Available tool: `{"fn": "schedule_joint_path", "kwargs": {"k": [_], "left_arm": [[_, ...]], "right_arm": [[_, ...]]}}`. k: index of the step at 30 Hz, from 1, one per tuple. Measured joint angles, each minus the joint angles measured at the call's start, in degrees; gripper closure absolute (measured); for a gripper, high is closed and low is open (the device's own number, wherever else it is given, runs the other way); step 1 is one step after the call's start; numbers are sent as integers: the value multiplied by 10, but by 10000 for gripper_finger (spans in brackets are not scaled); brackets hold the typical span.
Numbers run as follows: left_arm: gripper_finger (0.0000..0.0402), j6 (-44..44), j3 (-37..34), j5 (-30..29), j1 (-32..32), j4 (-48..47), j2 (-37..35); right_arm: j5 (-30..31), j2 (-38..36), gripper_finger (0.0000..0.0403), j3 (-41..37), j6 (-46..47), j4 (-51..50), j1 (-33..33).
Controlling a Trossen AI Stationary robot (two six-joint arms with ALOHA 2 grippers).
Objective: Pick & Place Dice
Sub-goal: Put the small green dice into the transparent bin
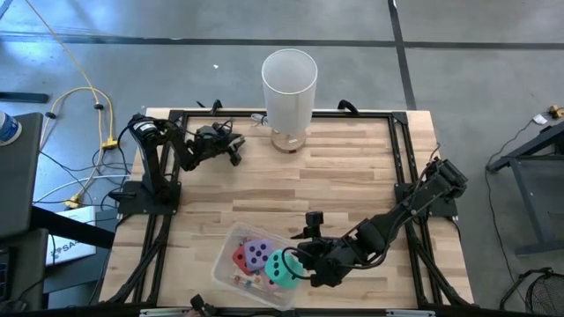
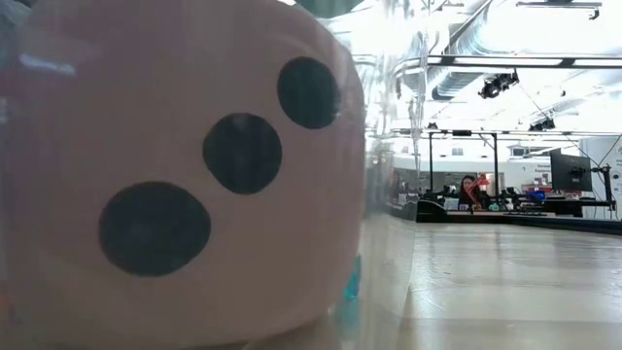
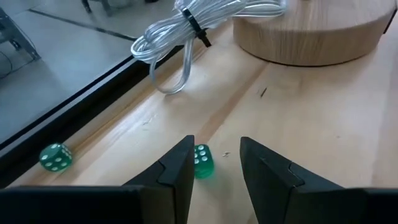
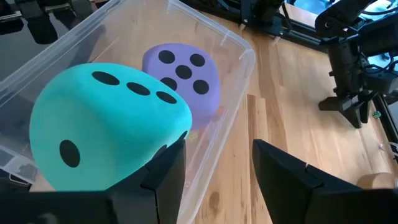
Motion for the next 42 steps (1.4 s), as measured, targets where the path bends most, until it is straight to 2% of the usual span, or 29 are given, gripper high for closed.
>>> {"fn": "schedule_joint_path", "kwargs": {"k": [17,24,30,33,38,42], "left_arm": [[279,-13,16,-32,-12,-25,0],[304,-9,16,-36,-12,-25,0],[308,36,17,-36,-11,-34,0],[329,40,17,-60,-15,-35,0],[392,42,17,-131,-24,-37,-1],[400,62,17,-144,-29,-42,-1]], "right_arm": [[-2,0,227,0,7,3,0],[-3,1,227,0,11,2,0],[-3,1,227,0,11,2,0],[-3,1,227,0,15,2,0],[-13,1,227,0,17,2,0],[-15,1,227,0,17,2,0]]}}
